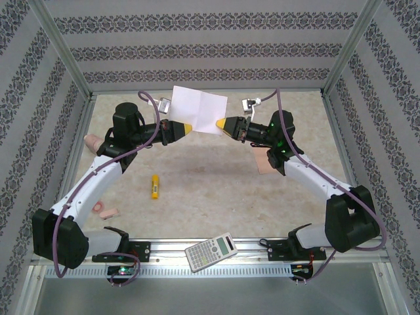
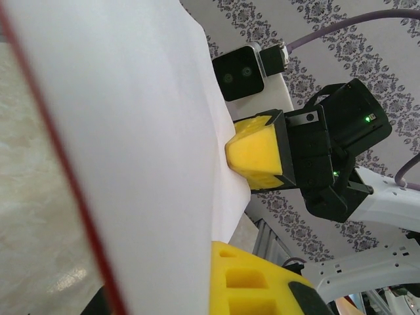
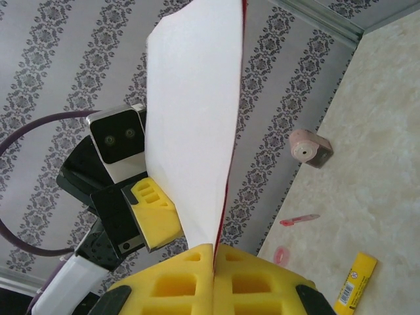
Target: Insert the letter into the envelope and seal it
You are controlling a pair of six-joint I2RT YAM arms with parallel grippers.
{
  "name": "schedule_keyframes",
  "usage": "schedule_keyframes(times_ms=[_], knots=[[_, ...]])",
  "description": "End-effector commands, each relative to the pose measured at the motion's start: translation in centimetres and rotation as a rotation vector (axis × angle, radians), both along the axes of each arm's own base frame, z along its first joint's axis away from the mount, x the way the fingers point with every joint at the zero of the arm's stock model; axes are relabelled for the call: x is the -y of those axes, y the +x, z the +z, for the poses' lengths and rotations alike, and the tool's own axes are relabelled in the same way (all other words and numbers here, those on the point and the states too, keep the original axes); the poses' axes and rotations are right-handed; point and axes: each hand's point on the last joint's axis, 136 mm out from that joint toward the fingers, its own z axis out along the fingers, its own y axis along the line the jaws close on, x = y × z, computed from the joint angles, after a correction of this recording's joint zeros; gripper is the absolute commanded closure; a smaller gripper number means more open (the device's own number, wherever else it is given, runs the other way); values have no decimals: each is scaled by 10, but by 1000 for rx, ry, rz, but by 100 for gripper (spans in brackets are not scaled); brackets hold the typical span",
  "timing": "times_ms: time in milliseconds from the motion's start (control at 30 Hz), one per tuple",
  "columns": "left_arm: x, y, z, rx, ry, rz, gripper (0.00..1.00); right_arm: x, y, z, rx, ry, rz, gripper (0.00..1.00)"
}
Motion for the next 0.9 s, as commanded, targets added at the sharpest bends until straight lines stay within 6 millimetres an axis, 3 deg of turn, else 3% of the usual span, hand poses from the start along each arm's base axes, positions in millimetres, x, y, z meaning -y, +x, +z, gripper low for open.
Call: schedule_keyframes(times_ms=[0, 33, 133, 267, 367, 467, 533, 700, 867], knots=[[-5, 3, 17, 66, -17, 18, 81, 7, -7, 15, 55, 23, -3, 100], [-8, 3, 16, 62, -12, 29, 63, 9, -6, 16, 57, 22, -8, 100], [-27, 3, 17, 62, 29, 83, 42, 14, -4, 18, 66, 6, -26, 100], [-77, 2, 18, 93, 254, 288, 39, 16, -8, 14, 91, -91, -38, 100], [-94, -8, 27, 96, 392, 346, 38, 18, -10, 11, 105, -148, -46, 100], [-83, -18, 43, 110, 342, 314, 35, 16, -12, 9, 112, -166, -39, 100], [-70, -20, 43, 100, 293, 276, 32, 12, -13, 10, 118, -162, -27, 100], [-44, -11, 13, 31, 218, 211, 28, -1, -16, 14, 117, -124, 9, 100], [-22, 3, -4, -3, 164, 165, 24, -14, -23, 15, 130, -118, 35, 100]])
